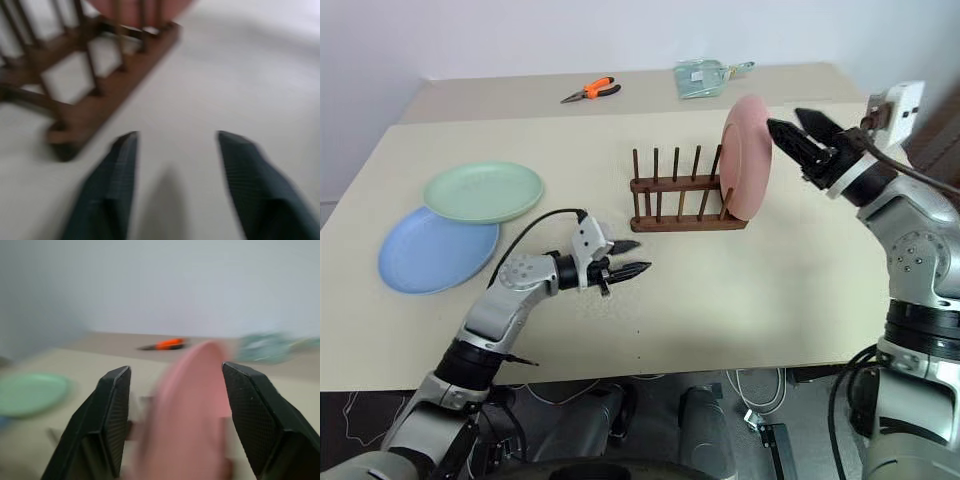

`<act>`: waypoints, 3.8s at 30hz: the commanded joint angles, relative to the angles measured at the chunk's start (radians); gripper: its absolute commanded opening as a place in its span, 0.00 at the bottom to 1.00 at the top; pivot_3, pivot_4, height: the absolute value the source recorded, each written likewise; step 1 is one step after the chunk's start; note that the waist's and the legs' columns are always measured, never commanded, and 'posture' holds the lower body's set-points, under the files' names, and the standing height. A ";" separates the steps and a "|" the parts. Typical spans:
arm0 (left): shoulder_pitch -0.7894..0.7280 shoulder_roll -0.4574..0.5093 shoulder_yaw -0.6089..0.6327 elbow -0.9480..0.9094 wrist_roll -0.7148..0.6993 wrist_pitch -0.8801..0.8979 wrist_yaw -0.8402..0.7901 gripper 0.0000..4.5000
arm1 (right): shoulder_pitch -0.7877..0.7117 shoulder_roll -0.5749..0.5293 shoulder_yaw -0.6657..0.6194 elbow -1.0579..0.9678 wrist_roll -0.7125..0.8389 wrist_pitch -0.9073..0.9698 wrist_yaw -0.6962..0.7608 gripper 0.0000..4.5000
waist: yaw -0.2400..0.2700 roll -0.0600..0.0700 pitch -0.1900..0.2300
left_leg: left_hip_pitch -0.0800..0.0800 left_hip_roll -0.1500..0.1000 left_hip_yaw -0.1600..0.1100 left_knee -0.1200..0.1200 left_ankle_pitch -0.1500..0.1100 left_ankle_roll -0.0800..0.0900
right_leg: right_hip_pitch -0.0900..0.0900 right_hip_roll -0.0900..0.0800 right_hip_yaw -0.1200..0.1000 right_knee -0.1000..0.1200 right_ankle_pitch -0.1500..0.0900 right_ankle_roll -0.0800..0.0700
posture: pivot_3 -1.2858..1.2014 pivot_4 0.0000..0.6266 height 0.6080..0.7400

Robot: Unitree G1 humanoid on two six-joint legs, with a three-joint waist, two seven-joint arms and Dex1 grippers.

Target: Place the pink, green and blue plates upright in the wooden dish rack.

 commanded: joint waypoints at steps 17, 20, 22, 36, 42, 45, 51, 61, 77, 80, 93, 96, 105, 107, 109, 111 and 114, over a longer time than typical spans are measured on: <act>-0.163 0.056 0.699 -0.050 -0.040 0.317 0.822 0.75 | 0.071 0.011 0.447 -0.455 -0.233 -0.030 0.078 1.00 | 0.006 -0.005 0.001 | 0.000 0.000 0.000 0.002 -0.001 -0.003 | 0.001 0.001 -0.001 0.001 0.001 0.001 | 0.52 0.24 0.84; -0.183 -0.022 0.816 -0.118 -0.144 0.410 0.917 0.75 | 0.074 0.025 0.459 -0.423 -0.258 -0.054 0.100 1.00 | 0.008 -0.006 0.001 | 0.000 0.000 0.000 0.002 -0.001 -0.003 | 0.001 0.002 -0.001 0.001 0.001 0.002 | 0.52 0.24 0.84; -0.197 -0.076 0.891 -0.161 -0.214 0.475 0.979 0.75 | 0.078 0.026 0.463 -0.402 -0.276 -0.070 0.117 1.00 | 0.011 -0.007 0.000 | 0.000 0.000 0.000 0.003 -0.001 -0.003 | 0.001 0.003 -0.002 0.001 0.001 0.002 | 0.52 0.24 0.84; -0.269 -0.185 1.092 -0.066 -0.515 0.631 1.172 0.09 | 0.096 0.059 0.452 -0.404 -0.338 -0.083 0.127 1.00 | 0.025 -0.011 0.000 | 0.000 0.000 0.000 0.003 0.003 -0.010 | 0.001 0.004 -0.001 0.002 0.002 0.002 | 0.52 0.24 0.84; -0.264 -0.125 0.982 -0.091 -0.544 0.570 1.028 0.01 | 0.096 0.046 0.422 -0.446 -0.290 -0.019 0.145 1.00 | 0.025 -0.012 0.000 | 0.000 0.000 0.000 0.003 0.003 -0.011 | 0.000 0.004 -0.001 0.002 0.002 0.001 | 0.52 0.24 0.84; -0.252 -0.059 0.812 -0.156 -0.503 0.567 0.909 0.01 | 0.050 0.051 0.472 -0.464 -0.371 -0.074 0.130 1.00 | 0.024 -0.012 0.000 | 0.000 0.000 0.000 0.003 0.003 -0.011 | 0.000 0.003 -0.001 0.002 0.002 0.001 | 0.52 0.24 0.84; -0.325 0.004 0.504 -0.239 -0.454 0.603 0.784 0.01 | -0.104 0.107 0.684 -0.344 -0.715 -0.318 0.062 1.00 | 0.024 -0.012 -0.001 | 0.001 0.000 0.001 0.002 0.004 -0.012 | 0.000 0.004 0.000 0.002 0.003 0.000 | 0.52 0.24 0.84; -0.425 -0.038 0.425 -0.277 -0.488 0.682 0.779 0.00 | -0.179 0.112 0.783 -0.078 -1.095 -0.562 -0.050 0.80 | 0.016 -0.012 -0.001 | 0.001 0.001 0.001 0.000 0.006 -0.014 | -0.002 0.005 0.001 0.003 0.003 0.000 | 0.52 0.24 0.84; -0.389 0.061 0.435 -0.194 -0.261 0.391 0.743 0.55 | -0.104 0.164 0.637 -0.099 -1.085 -0.601 -0.140 0.00 | -0.006 -0.012 -0.001 | 0.001 0.001 0.001 0.000 0.007 -0.016 | -0.002 0.006 0.002 0.005 0.003 0.000 | 0.52 0.24 0.84; -0.292 0.138 0.389 -0.132 -0.151 0.241 0.679 0.55 | -0.034 0.240 0.515 -0.195 -0.859 -0.508 -0.103 0.00 | -0.006 -0.011 -0.001 | 0.004 0.001 0.002 -0.002 0.007 -0.016 | -0.001 0.006 0.003 0.004 0.003 -0.001 | 0.52 0.24 0.84; 0.085 0.192 0.194 -0.198 -0.109 -0.033 0.248 0.55 | 0.012 0.462 0.160 -0.466 0.015 0.200 -0.175 0.00 | -0.004 -0.009 -0.001 | 0.004 0.002 0.000 -0.002 0.002 -0.008 | 0.000 0.005 0.003 0.003 0.004 -0.004 | 0.52 0.24 0.84; 0.111 0.188 0.180 -0.225 -0.107 -0.036 0.212 0.55 | 0.006 0.449 0.141 -0.463 0.073 0.245 -0.198 0.00 | -0.005 -0.008 0.000 | 0.004 0.002 0.000 -0.003 0.002 -0.008 | -0.001 0.005 0.003 0.004 0.004 -0.003 | 0.52 0.24 0.84; 0.122 0.175 0.176 -0.240 -0.093 -0.023 0.184 0.55 | -0.009 0.448 0.103 -0.353 0.117 0.249 -0.260 0.00 | -0.003 -0.008 0.000 | 0.004 0.002 0.000 -0.003 0.002 -0.008 | 0.000 0.005 0.003 0.003 0.004 -0.003 | 0.52 0.24 0.84; 0.124 0.173 0.176 -0.240 -0.090 -0.024 0.181 0.55 | -0.010 0.447 0.100 -0.341 0.120 0.239 -0.263 0.00 | -0.003 -0.008 0.000 | 0.004 0.002 0.000 -0.003 0.002 -0.008 | 0.000 0.005 0.003 0.003 0.004 -0.003 | 0.52 0.24 0.84; 0.128 0.172 0.174 -0.241 -0.086 -0.026 0.179 0.55 | -0.013 0.452 0.086 -0.330 0.132 0.231 -0.271 0.00 | -0.003 -0.008 0.000 | 0.004 0.002 0.000 -0.003 0.002 -0.008 | 0.000 0.005 0.003 0.003 0.004 -0.003 | 0.52 0.24 0.84; 0.131 0.171 0.172 -0.243 -0.084 -0.026 0.177 0.55 | -0.013 0.447 0.084 -0.324 0.135 0.234 -0.272 0.00 | -0.004 -0.008 0.000 | 0.004 0.002 0.000 -0.003 0.002 -0.008 | 0.000 0.005 0.003 0.003 0.004 -0.003 | 0.52 0.24 0.84; 0.133 0.168 0.168 -0.244 -0.080 -0.027 0.173 0.55 | -0.007 0.439 0.092 -0.317 0.139 0.249 -0.272 0.00 | -0.003 -0.008 0.000 | 0.004 0.002 0.000 -0.003 0.002 -0.008 | -0.001 0.005 0.003 0.003 0.004 -0.003 | 0.52 0.24 0.84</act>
